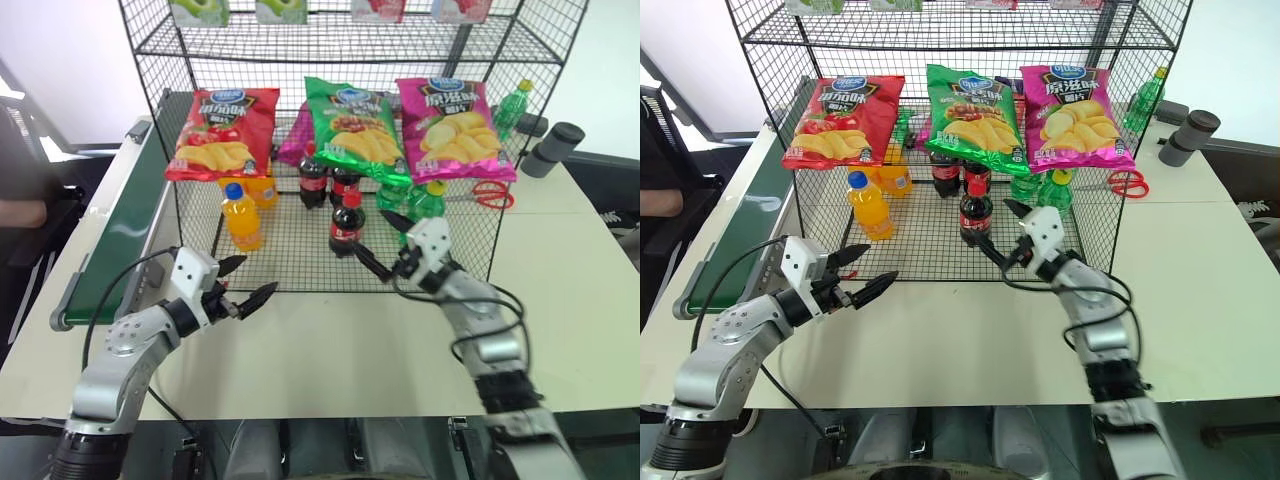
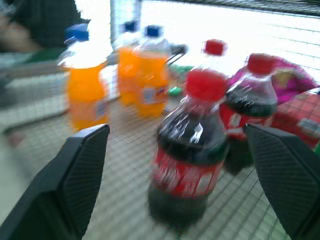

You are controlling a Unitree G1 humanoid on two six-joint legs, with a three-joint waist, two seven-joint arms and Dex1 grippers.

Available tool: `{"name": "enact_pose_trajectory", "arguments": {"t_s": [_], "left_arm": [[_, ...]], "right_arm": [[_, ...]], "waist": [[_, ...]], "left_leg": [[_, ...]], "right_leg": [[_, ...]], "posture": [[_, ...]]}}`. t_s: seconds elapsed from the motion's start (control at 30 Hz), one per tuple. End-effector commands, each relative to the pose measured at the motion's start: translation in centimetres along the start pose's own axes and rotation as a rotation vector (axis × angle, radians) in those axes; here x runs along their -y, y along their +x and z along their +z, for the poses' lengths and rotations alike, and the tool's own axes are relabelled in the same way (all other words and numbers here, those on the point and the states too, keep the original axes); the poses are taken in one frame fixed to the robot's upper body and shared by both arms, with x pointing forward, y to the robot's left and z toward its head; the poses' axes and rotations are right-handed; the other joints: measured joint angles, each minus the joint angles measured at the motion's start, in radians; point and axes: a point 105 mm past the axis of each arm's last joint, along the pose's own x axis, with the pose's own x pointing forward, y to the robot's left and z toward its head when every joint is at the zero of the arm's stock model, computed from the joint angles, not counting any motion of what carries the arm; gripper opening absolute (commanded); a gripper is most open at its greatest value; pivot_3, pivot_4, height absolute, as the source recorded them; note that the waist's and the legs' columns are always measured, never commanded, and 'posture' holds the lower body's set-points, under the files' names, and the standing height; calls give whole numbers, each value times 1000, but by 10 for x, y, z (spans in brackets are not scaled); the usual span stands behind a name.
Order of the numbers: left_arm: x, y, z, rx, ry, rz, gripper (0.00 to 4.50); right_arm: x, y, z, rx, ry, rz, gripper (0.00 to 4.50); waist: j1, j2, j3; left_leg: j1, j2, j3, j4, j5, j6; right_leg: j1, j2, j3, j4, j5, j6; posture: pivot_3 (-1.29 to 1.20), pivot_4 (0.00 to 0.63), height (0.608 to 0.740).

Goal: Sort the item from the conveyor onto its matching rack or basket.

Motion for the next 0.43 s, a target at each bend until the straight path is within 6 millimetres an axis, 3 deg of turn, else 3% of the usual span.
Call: {"name": "enact_pose_trajectory", "arguments": {"t_s": [0.03, 0.27, 0.43], "left_arm": [[-10, -9, 10, 19, 34, 27, 4500], [-24, -20, 7, -9, 48, 55, 4500], [-25, -22, 8, -10, 58, 40, 4500]], "right_arm": [[10, -30, 23, -12, -19, 31, 4472], [33, -74, 20, -131, 22, -43, 4472], [38, -85, 15, -158, 38, -73, 4472]], "waist": [[4, 0, 0], [17, 0, 0], [20, 0, 0]], "left_leg": [[0, 0, 0, 0, 0, 0], [2, 0, 0, 0, 0, 0], [1, 0, 0, 0, 0, 0]], "right_leg": [[1, 0, 0, -1, 0, 0], [2, 1, 0, -1, 0, 0], [2, 1, 0, -1, 0, 0]], "posture": [[0, 150, 740], [0, 150, 740], [0, 150, 740]]}}
